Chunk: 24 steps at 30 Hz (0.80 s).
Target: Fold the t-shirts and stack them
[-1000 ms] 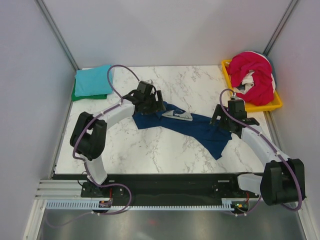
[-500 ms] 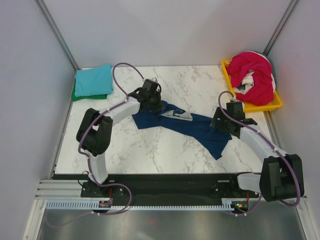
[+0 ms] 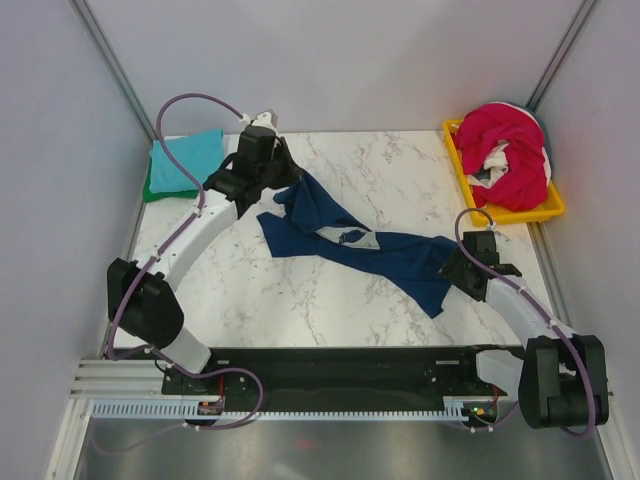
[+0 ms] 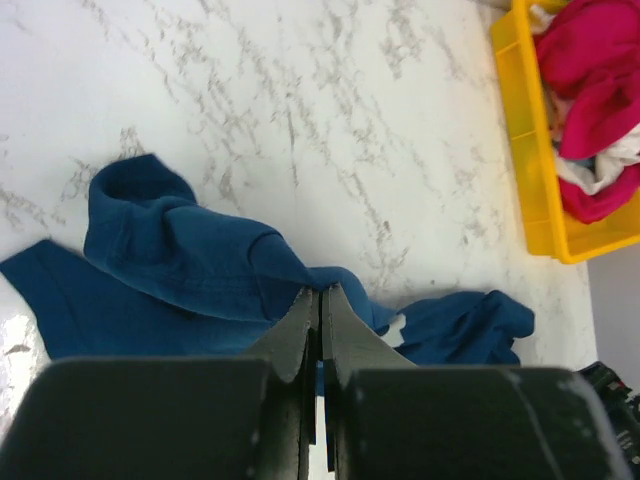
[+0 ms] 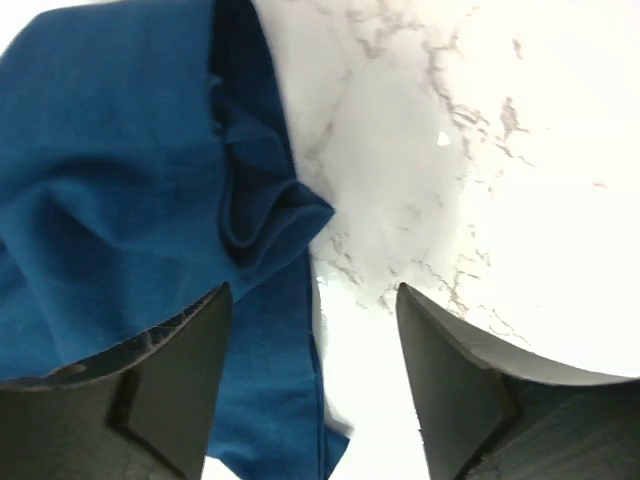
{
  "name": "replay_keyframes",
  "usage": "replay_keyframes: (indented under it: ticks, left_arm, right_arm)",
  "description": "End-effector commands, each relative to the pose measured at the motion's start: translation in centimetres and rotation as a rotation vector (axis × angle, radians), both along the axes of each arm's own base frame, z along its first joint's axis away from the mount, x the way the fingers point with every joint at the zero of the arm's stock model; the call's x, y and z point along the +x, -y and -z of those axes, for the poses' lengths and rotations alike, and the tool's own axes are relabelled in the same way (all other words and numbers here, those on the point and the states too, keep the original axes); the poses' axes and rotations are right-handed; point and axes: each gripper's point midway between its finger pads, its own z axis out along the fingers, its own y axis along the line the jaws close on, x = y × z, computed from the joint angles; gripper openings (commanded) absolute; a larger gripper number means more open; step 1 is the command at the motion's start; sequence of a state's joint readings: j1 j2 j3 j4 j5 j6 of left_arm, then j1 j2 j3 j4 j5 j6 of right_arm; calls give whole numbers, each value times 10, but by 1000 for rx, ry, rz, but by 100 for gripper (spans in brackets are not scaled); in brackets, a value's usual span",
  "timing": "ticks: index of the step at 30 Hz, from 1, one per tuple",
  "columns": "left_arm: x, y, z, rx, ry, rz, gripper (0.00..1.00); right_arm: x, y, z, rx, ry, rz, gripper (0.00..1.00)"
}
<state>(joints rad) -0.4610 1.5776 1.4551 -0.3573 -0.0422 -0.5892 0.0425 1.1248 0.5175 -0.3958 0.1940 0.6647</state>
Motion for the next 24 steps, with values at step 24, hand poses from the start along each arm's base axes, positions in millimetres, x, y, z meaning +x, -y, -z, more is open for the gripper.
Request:
replay_keyframes:
  ticks: [24]
  left_arm:
    - [-8, 1, 65, 61, -113, 68, 2]
  right_arm:
    - [44, 21, 0, -1, 68, 67, 34]
